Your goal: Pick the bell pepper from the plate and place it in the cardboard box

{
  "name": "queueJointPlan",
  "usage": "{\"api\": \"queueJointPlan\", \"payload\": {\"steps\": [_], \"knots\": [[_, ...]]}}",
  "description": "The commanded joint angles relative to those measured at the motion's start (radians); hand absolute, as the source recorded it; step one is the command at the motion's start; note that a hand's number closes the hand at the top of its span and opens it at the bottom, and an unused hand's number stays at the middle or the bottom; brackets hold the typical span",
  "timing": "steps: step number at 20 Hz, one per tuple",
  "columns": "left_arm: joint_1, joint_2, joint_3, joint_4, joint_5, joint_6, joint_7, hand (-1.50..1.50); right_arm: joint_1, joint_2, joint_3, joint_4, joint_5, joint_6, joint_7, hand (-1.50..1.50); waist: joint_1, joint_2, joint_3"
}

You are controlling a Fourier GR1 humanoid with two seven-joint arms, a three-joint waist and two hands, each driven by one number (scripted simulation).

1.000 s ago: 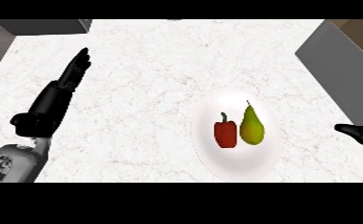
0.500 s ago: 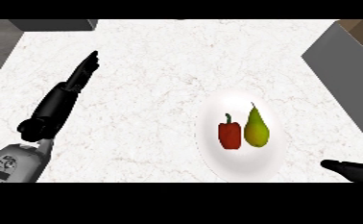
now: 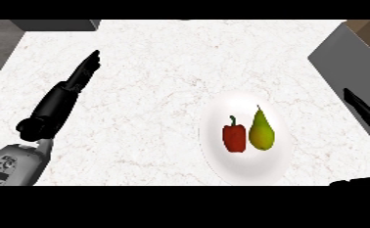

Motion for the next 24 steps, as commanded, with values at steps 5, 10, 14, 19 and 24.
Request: {"api": "queueJointPlan", "payload": {"steps": [5, 10, 14, 19, 24], "knots": [[0.020, -0.028, 0.017, 0.048, -0.030, -0.022, -0.042, 0.00, -0.054, -0.060, 0.120, -0.293, 0.159, 0.032, 0.443, -1.50, 0.003, 0.002, 0.000], [0.048, -0.027, 0.036, -0.029, -0.038, -0.038, -0.014, 0.00, -0.156, -0.022, 0.198, -0.378, 0.166, 0.122, 0.710, -1.50, 0.017, 0.002, 0.001], [-0.028, -0.045, 0.085, 0.065, -0.040, -0.091, -0.020, 0.00, -0.172, 0.096, 0.317, -0.415, 0.277, 0.119, 0.824, -1.50, 0.008, 0.003, 0.001], [0.044, -0.094, 0.088, -0.046, -0.107, -0.096, 0.037, 0.00, -0.206, 0.198, 0.277, -0.334, 0.300, 0.191, 0.812, -1.50, 0.009, 0.001, 0.002], [0.015, -0.124, 0.120, 0.040, -0.121, -0.128, -0.009, 0.00, -0.233, 0.295, 0.383, -0.272, 0.500, 0.150, 0.875, -1.50, 0.007, 0.002, 0.002]]}}
